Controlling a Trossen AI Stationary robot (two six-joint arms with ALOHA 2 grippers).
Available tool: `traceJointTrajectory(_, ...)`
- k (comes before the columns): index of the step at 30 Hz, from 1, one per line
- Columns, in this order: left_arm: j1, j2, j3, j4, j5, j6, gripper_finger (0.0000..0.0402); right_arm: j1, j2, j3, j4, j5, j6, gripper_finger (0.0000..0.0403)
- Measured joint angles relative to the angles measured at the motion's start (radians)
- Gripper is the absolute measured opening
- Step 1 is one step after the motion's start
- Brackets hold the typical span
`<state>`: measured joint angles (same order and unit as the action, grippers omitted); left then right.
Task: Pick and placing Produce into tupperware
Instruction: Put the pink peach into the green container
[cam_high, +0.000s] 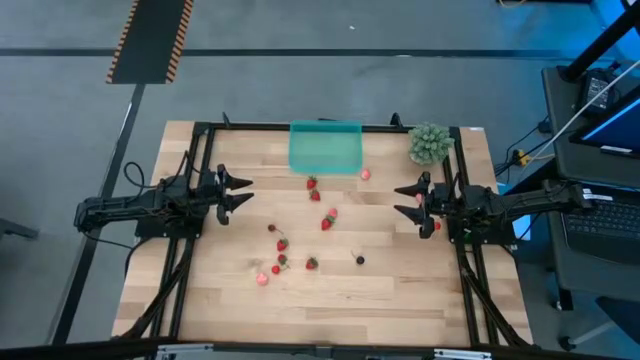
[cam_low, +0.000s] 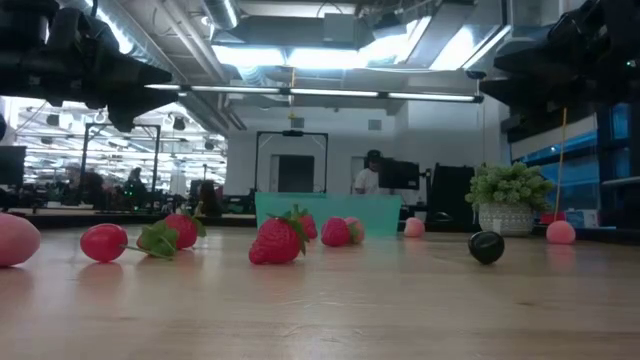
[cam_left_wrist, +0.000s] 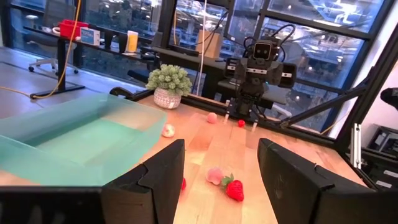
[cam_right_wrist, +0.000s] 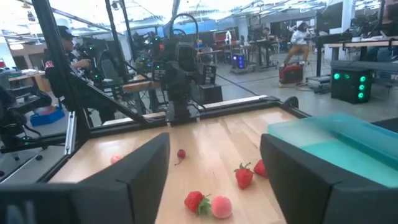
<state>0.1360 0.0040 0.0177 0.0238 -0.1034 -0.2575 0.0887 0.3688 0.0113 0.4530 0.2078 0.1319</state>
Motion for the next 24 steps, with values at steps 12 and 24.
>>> traceJointTrajectory(12, 0.000, 0.000, 0.000, 0.078, -0.027, 0.024, 0.0196, 0.000, 0.000, 0.013, 0.031, -0.001, 0.022, 0.0289)
traceJointTrajectory(24, 0.000, 0.000, 0.000, 0.145, -0.086, -0.001, 0.0239, 0.000, 0.024, 0.294, -0.376, 0.001, 0.049, 0.0289)
